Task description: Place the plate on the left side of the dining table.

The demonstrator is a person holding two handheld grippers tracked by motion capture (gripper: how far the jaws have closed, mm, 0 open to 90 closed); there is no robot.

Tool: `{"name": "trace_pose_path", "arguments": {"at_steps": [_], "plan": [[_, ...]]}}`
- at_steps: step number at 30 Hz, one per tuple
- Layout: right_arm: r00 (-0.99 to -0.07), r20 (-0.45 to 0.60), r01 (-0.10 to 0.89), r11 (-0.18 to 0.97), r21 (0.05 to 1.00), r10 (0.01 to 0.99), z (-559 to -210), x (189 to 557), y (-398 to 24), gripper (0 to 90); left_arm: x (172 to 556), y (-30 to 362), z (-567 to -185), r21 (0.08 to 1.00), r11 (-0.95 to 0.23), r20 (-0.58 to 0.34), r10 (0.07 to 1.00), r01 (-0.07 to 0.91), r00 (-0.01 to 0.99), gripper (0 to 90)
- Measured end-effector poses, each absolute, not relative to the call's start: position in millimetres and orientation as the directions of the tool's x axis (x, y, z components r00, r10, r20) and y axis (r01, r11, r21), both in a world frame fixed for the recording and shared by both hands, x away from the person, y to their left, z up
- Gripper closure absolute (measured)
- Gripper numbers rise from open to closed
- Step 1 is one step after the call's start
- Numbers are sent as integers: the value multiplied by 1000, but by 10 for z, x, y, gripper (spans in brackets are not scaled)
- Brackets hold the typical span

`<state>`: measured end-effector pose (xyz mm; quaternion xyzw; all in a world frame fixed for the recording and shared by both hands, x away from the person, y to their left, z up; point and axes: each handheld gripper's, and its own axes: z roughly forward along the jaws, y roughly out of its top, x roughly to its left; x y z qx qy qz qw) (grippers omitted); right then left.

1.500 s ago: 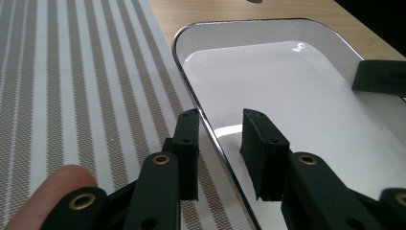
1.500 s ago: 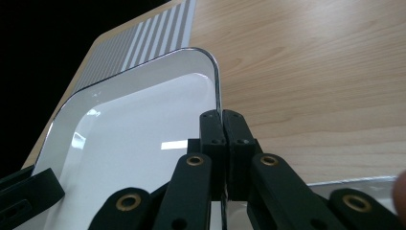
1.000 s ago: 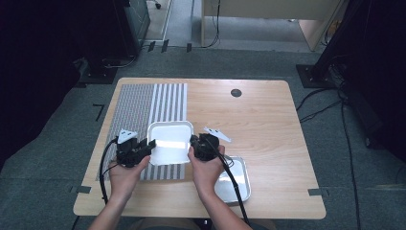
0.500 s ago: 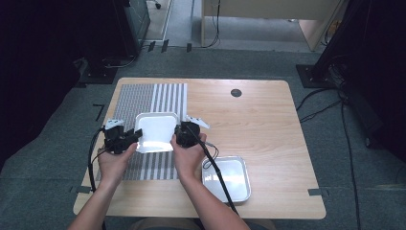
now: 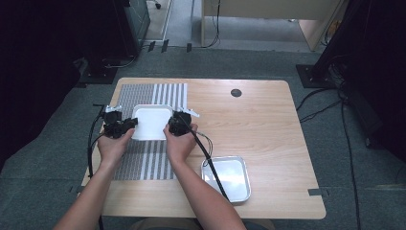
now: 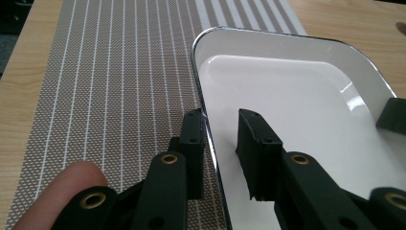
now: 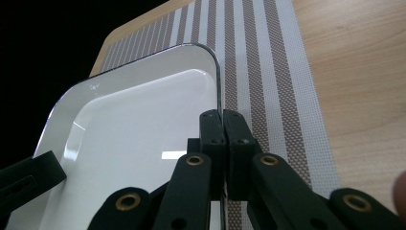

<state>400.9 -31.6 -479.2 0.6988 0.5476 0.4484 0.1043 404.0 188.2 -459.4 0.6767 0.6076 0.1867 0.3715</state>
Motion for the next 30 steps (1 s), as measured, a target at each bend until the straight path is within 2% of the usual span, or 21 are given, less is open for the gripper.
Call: {"name": "trace_pose_path", "arguments": {"at_steps": [11,30], "plan": [[-11,460,673,-334,660,888,-4916,4229,-106,891,4341,1995,-4751,698,23,-185,971,716,149,741],[9,409,707,-296,643,912,-5140,4336,16,880,4480,2023,-4988,654,45,-185,977,755,102,757]]}}
